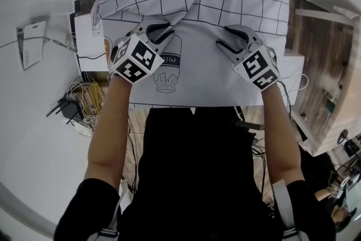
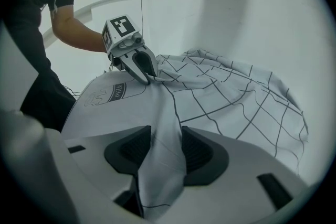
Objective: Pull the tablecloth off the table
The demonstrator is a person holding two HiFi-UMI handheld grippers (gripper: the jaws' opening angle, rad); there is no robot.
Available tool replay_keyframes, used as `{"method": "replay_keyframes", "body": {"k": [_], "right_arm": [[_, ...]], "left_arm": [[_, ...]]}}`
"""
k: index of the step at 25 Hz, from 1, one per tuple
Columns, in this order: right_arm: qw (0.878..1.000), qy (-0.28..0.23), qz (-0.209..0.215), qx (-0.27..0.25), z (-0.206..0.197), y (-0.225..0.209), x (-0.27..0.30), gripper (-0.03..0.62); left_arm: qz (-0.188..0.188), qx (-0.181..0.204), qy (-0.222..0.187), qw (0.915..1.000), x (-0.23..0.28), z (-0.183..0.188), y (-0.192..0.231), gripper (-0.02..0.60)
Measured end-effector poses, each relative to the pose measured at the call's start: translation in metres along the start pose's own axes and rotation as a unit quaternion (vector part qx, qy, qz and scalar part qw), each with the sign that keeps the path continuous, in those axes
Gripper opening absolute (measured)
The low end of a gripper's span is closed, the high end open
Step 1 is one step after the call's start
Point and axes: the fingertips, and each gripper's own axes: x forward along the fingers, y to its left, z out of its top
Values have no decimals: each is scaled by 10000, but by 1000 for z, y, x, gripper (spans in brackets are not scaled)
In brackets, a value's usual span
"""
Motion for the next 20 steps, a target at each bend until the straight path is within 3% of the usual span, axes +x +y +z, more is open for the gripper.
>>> {"method": "replay_keyframes", "body": {"k": [20], "right_arm": [[9997,49,-89,231,0,4,-3,40]], "left_arm": [[12,-279,36,9996,-5,-3,-9,26]]}}
